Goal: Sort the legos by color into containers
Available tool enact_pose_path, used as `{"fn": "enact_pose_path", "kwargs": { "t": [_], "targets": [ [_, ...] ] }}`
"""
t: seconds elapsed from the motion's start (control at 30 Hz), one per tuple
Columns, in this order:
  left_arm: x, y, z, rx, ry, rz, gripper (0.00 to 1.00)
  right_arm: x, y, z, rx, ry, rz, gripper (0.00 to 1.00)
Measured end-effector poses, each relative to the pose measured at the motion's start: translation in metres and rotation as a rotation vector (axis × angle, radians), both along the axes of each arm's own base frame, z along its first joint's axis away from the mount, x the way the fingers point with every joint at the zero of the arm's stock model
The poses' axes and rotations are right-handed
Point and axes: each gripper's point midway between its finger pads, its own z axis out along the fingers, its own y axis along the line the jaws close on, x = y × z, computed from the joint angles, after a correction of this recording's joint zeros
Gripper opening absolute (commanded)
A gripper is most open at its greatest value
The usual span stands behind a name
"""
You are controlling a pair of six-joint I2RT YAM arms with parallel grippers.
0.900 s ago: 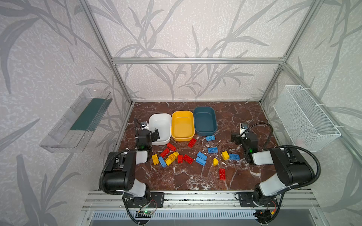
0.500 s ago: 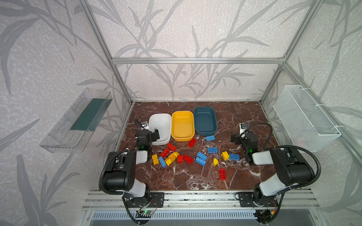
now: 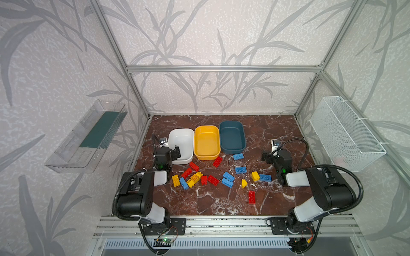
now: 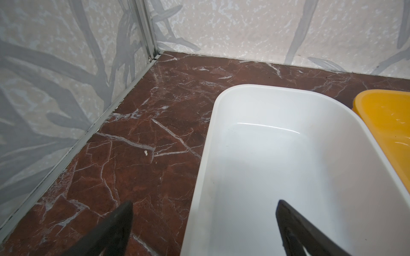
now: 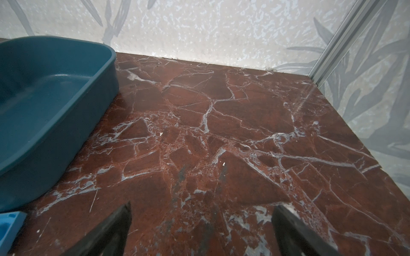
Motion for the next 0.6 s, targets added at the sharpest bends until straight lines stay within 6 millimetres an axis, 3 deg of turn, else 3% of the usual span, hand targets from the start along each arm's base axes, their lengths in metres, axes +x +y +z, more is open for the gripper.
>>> {"fn": "enact_pose_path", "kwargs": {
  "t": [0.27, 0.37, 0.47, 0.6],
  "targets": [
    [-0.002, 0.001, -0.002, 0.001, 0.022, 0.008, 0.99, 0.0, -0.001, 0.001, -0.002, -0.003, -0.005, 0.99],
    [-0.003, 0.002, 0.006, 0.003, 0.05, 0.013, 0.99, -0.003, -0.002, 0.01, -0.016, -0.006, -0.032, 0.99],
    [-0.002, 0.005, 0.037, -0.002, 0.024, 0.032, 0.99, -0.007, -0.006, 0.032, -0.013, 0.01, -0.081, 1.0],
    [-0.003, 0.007, 0.094, -0.046, -0.049, 0.065, 0.99, -0.007, -0.007, 0.092, 0.066, -0.036, -0.132, 0.96]
  ]
}}
